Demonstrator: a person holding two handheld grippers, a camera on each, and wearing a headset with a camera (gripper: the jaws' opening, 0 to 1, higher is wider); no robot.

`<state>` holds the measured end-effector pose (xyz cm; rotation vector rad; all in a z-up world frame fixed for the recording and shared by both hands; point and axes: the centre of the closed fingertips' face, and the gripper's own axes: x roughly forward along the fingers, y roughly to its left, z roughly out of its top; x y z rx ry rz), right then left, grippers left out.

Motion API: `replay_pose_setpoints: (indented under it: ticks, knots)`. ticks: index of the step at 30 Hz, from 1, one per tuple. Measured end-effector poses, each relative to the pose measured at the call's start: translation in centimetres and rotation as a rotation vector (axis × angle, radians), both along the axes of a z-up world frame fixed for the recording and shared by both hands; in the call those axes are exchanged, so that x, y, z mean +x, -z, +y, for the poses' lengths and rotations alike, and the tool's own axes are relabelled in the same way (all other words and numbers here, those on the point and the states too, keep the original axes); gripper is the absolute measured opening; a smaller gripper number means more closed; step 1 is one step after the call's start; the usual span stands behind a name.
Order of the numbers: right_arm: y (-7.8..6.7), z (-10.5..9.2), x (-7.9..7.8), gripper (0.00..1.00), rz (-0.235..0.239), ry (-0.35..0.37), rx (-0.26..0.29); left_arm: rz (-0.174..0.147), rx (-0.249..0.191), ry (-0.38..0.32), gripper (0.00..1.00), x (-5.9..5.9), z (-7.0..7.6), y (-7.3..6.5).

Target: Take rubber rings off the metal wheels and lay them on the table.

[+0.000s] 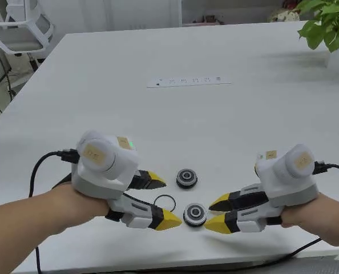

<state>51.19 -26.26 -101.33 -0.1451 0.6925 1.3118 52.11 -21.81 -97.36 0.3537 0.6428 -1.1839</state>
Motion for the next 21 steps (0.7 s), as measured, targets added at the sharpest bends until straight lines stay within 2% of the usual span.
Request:
replay_pose_setpoints:
  ticks: [10, 17, 21]
  knots:
    - [0.3, 0.6, 0.0, 0.22, -0.021, -0.016, 0.002, 0.026, 0.018, 0.03, 0.38, -0.6, -1.5, 1.7]
    - [0.4, 0.7, 0.0, 0.22, -0.017, -0.01, 0.007, 0.028, 0.011, 0.045, 0.34, -0.6, -2.7, 2.0]
    - [0.3, 0.7, 0.0, 0.23, -0.012, -0.006, 0.013, 0.04, 0.007, 0.045, 0.29, -0.5, -3.1, 2.2]
